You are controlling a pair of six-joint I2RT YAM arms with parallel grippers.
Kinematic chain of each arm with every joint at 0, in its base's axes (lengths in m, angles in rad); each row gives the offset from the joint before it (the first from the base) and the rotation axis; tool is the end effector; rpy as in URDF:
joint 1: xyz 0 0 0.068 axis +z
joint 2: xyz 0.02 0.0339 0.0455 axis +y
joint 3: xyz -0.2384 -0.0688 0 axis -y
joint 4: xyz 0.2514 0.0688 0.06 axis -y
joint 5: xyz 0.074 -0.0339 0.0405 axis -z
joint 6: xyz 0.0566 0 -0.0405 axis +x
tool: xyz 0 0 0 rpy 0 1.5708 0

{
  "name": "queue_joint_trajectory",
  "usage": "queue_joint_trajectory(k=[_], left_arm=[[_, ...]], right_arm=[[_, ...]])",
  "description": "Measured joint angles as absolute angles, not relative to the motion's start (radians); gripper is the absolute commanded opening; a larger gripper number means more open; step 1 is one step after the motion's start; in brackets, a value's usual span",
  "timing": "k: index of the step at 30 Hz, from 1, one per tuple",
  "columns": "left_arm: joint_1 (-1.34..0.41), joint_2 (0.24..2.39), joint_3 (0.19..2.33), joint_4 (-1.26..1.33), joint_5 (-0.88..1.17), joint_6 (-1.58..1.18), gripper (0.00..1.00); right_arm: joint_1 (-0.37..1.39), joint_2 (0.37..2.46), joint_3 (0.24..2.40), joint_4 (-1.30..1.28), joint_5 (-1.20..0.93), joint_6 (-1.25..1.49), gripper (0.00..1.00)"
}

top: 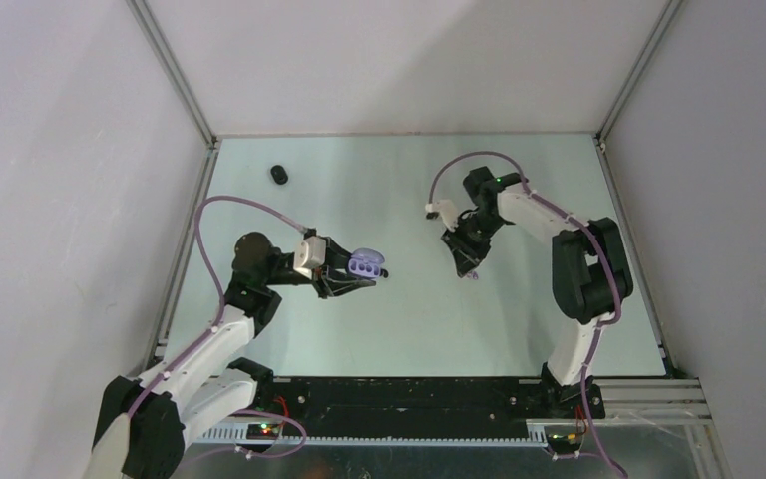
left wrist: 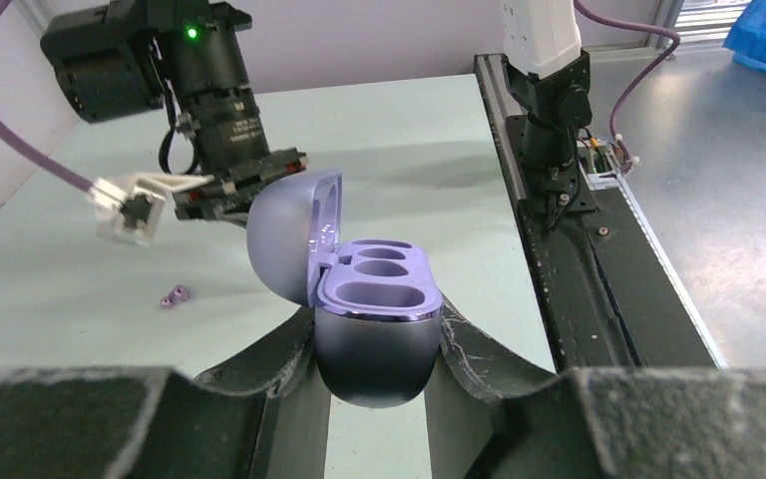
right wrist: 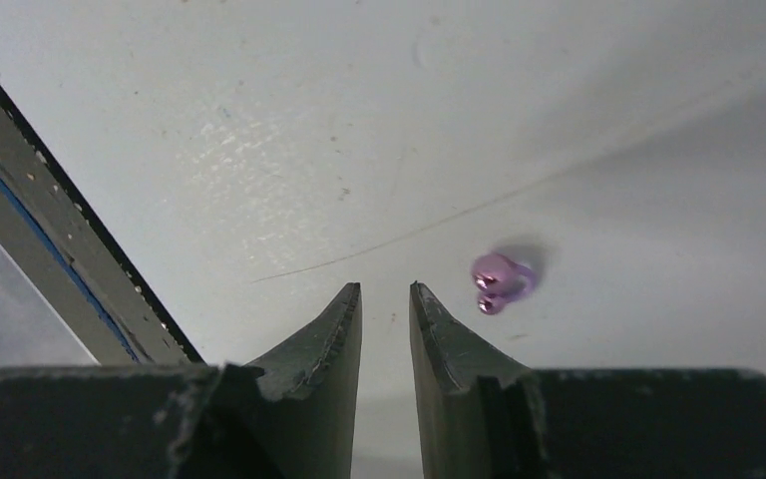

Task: Insert the wireless bluetooth earbuds into the charging case
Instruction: Adjust the earbud at the center of the board.

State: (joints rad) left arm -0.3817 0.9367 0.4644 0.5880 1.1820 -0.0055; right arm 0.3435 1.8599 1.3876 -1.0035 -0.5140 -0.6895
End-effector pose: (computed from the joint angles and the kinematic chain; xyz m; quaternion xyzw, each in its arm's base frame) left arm 0.1891 -0.1323 0.2556 0.5120 0.4647 -0.4829 0.5373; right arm 0.3210 0.1444 0.1583 -0.4876 0.8341 0.2422 0.0889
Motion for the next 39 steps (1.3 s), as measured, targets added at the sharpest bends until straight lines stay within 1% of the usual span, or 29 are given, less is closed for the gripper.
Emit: queue_joint_trajectory(k=[6,11,15,26,39], left_arm=[[-0.382,0.936,0.476,0.566,1.182,0.012,0.0],[-0.382,0.936,0.475,0.554,1.182,0.026,0.0],[-0.382,0.936,0.475,0.545,1.182,0.03,0.0],[-0.382,0.936,0.475,0.532,1.182,0.039,0.0],[-0.382,0.936,0.476,0.519,1.182,0.054,0.0]], right_arm=[[0.431,1.883,1.364,-1.003,-0.421,-0.691,0.29],[0.437,1.937,1.324,-0.973,-0.316,-0.684,0.29],[0.434,1.942,1.317,-0.955,-0.273,-0.677,0.29],[0.412,1.941,1.317,-0.923,-0.264,-0.635,0.3],[0.395,1.941,1.317,-0.9,-0.331,-0.619,0.31]])
